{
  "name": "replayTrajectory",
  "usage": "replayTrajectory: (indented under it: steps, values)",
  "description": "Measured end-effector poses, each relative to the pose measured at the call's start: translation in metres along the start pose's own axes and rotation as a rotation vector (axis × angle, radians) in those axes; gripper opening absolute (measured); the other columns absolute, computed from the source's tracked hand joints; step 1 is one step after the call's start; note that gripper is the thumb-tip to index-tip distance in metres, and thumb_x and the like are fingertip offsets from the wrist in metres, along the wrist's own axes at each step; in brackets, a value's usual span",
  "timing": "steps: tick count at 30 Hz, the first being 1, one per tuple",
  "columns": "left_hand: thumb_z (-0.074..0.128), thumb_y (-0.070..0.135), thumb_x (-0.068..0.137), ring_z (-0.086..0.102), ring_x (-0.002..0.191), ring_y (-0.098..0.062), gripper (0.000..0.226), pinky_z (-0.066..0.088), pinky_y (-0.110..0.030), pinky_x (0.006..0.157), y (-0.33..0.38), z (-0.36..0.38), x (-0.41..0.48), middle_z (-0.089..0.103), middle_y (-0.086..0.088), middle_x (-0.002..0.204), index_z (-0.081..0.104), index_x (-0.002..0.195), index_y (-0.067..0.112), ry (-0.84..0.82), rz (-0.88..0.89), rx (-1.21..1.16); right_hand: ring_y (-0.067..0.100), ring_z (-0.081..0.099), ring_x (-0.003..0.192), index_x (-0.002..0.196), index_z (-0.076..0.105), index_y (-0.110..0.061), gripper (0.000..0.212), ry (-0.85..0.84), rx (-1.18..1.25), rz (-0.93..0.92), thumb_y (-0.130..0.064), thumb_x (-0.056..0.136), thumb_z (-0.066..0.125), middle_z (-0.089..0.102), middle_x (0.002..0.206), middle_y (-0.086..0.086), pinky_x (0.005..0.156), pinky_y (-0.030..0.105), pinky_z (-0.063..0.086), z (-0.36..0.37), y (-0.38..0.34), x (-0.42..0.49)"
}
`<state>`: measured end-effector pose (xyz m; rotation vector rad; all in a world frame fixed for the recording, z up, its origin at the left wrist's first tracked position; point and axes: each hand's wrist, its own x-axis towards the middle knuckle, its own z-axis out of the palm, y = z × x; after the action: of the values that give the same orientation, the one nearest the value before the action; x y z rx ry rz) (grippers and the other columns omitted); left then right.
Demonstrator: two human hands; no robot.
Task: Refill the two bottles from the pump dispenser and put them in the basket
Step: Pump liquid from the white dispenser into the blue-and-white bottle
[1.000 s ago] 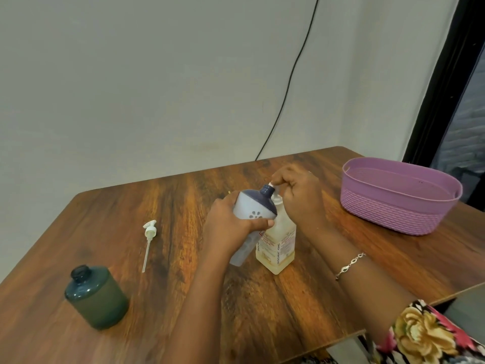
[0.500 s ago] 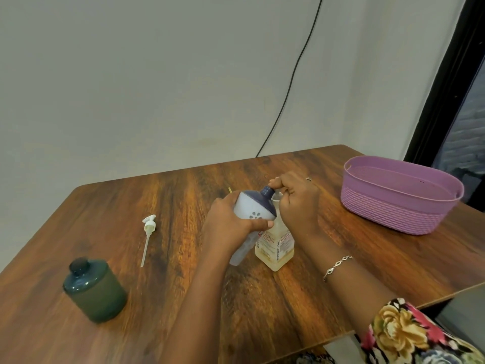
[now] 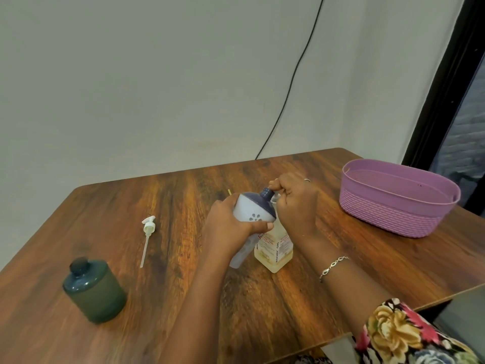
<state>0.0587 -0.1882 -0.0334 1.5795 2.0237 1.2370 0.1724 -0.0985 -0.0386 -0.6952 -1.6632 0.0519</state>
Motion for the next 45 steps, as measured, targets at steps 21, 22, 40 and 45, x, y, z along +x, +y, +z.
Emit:
replayTrajectory:
  steps: [21, 22, 40, 45]
  values:
    - [0.083, 0.044, 0.057, 0.052, 0.100, -0.015, 0.076, 0.048, -0.034, 0.083, -0.004, -0.003, -0.010, 0.055, 0.002, 0.112, 0.049, 0.121, 0.020, 0.040, -0.049, -0.035, 0.025, 0.057, 0.059, 0.061, 0.059, -0.002, 0.030, -0.037, -0.005, -0.024, -0.010, 0.074, 0.033, 0.060, 0.062, 0.010, 0.052, 0.029, 0.045, 0.000, -0.001, -0.003]
    - [0.082, 0.044, 0.058, 0.052, 0.100, -0.015, 0.076, 0.048, -0.035, 0.084, -0.004, -0.003, -0.010, 0.055, 0.001, 0.113, 0.049, 0.122, 0.020, 0.039, -0.049, -0.027, 0.024, 0.057, 0.060, 0.062, 0.060, -0.002, 0.031, -0.040, 0.008, -0.002, -0.012, 0.075, 0.033, 0.061, 0.064, 0.010, 0.053, 0.026, 0.043, 0.000, -0.003, -0.003]
    - [0.082, 0.042, 0.059, 0.050, 0.097, -0.013, 0.074, 0.047, -0.033, 0.081, -0.006, -0.005, -0.009, 0.053, 0.004, 0.111, 0.051, 0.122, 0.022, 0.045, -0.042, -0.022, 0.024, 0.054, 0.059, 0.059, 0.056, -0.004, 0.027, -0.032, -0.017, 0.008, -0.004, 0.072, 0.032, 0.058, 0.061, 0.009, 0.049, 0.031, 0.043, 0.008, 0.000, -0.004]
    - [0.080, 0.044, 0.061, 0.050, 0.099, -0.015, 0.075, 0.048, -0.035, 0.083, -0.004, -0.007, -0.008, 0.054, 0.002, 0.115, 0.049, 0.125, 0.022, 0.036, -0.034, 0.009, 0.023, 0.057, 0.063, 0.063, 0.062, -0.003, 0.022, -0.064, 0.013, 0.093, 0.000, 0.074, 0.043, 0.062, 0.065, 0.010, 0.056, 0.026, 0.043, -0.004, -0.007, 0.010]
